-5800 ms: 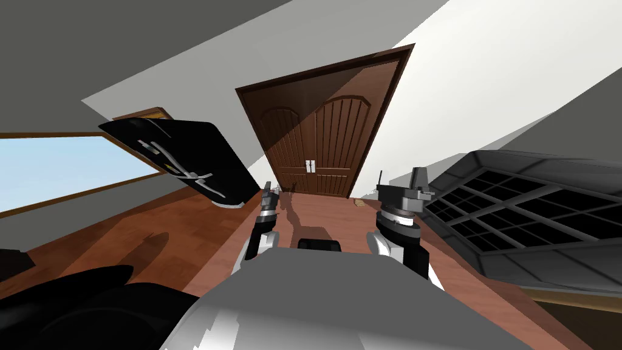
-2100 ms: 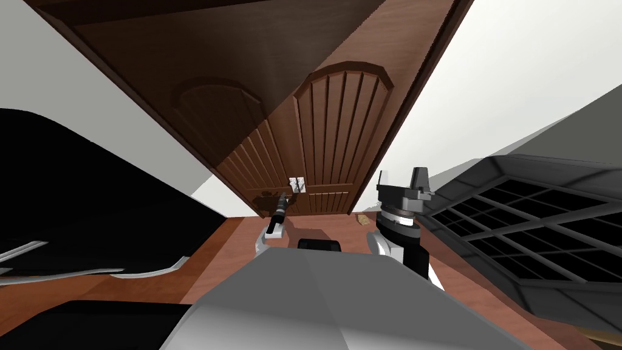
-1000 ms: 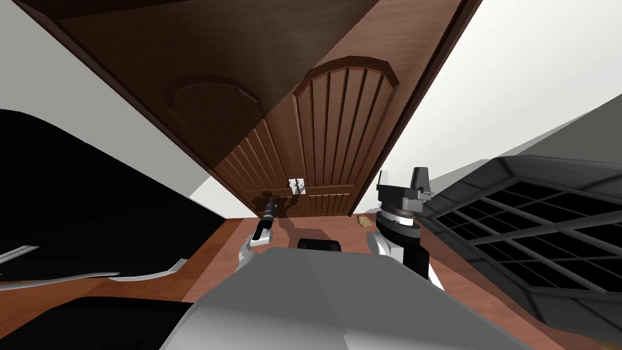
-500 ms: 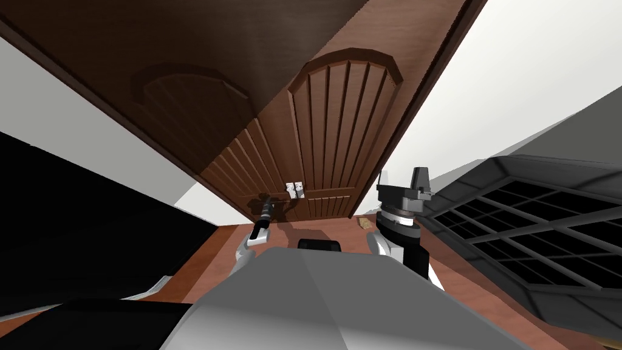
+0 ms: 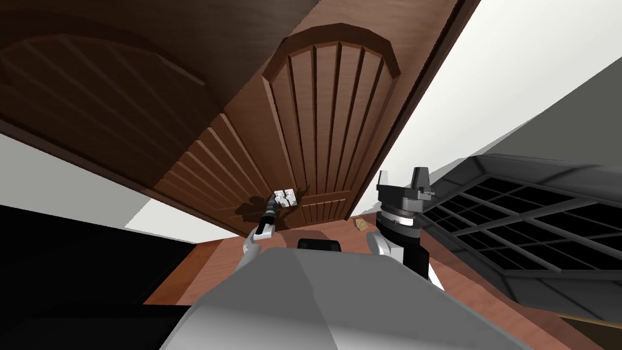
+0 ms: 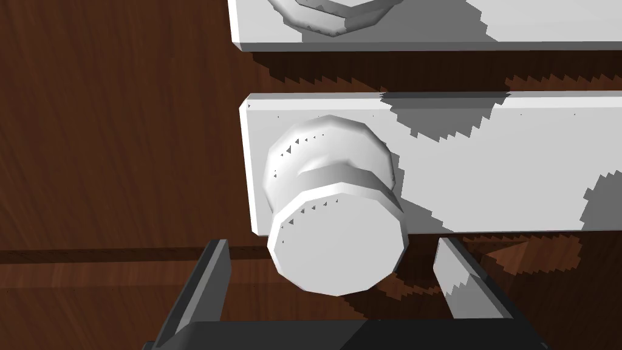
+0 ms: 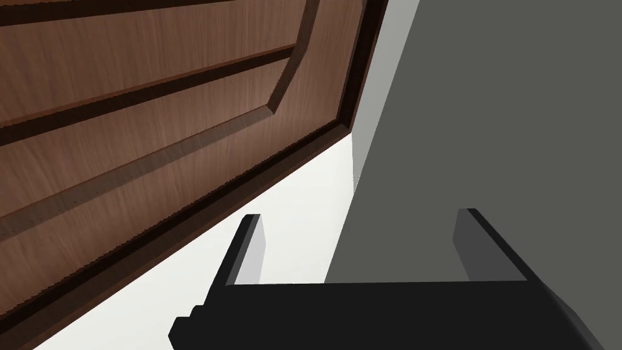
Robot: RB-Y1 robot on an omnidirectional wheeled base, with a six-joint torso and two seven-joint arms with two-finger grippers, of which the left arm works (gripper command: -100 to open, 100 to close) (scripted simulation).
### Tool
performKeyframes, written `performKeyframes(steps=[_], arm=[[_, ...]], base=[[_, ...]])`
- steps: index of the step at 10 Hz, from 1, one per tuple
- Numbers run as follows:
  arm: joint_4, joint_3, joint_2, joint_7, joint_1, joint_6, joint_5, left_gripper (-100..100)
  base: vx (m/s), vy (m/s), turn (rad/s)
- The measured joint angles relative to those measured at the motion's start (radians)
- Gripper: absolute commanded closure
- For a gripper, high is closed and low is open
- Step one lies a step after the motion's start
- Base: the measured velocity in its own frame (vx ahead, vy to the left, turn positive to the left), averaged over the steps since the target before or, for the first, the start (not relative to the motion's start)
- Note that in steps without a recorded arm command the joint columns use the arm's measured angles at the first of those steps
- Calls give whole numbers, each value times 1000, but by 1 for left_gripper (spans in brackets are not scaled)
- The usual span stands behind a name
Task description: Pull the door open
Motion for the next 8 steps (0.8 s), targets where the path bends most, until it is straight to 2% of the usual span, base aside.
performKeyframes(steps=[1,6,7,8], arm=[[0,-2,-1,1,-2,-1,0,100],[0,-4,-2,-1,-1,0,-1,100],[0,-5,-2,-1,-1,0,-1,100],[-10,3,1,-2,14,0,-1,100]], base=[[-11,4,27],[-17,6,-7],[-111,43,95],[-186,66,153]])
